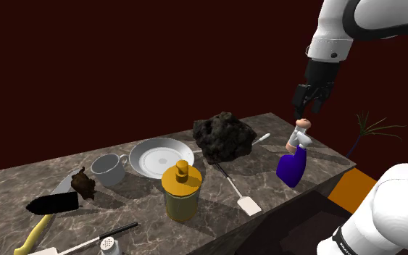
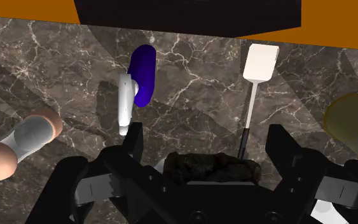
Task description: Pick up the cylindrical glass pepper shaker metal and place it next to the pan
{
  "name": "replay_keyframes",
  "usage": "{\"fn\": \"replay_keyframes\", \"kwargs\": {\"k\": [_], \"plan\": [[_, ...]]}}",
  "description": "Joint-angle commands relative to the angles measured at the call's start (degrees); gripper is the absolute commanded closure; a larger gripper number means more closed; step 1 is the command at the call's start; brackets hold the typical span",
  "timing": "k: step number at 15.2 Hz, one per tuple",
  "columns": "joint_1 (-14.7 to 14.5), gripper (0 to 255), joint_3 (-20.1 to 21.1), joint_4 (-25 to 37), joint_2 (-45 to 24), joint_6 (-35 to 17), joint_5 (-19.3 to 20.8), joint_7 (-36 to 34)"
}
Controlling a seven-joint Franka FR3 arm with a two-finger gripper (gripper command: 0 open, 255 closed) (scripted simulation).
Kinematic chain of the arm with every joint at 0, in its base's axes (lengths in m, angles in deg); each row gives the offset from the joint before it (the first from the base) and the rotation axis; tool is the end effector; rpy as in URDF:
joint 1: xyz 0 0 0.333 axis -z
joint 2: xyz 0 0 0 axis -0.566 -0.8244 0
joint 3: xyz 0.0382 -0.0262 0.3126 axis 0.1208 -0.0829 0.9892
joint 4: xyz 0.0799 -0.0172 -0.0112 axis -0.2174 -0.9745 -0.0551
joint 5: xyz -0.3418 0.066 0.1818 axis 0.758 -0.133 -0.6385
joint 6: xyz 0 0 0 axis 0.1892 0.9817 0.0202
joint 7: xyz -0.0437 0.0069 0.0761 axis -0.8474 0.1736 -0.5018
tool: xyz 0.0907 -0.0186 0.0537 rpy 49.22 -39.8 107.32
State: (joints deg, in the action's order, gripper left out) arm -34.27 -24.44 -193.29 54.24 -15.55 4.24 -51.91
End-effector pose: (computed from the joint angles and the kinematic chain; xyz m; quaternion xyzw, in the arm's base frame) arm 0.2938 -0.0199 0.5857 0.9955 -0.0884 -0.0355 0.0017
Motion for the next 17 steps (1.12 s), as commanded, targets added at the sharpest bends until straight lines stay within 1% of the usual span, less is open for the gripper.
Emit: {"fn": "replay_keyframes", "kwargs": {"k": [1,6,10,17], "plan": [[0.0,0,0.0,0.0,0.0,0.0,0.0,0.0],[1.87,0,-5.84,-0.29,-4.7,-4.17,4.25,6.21],[3.18,0,-10.41,0.7,-9.69,-7.71,7.02,11.06],[4.74,0,-18.18,5.04,-20.75,-13.84,9.78,19.6]]}}
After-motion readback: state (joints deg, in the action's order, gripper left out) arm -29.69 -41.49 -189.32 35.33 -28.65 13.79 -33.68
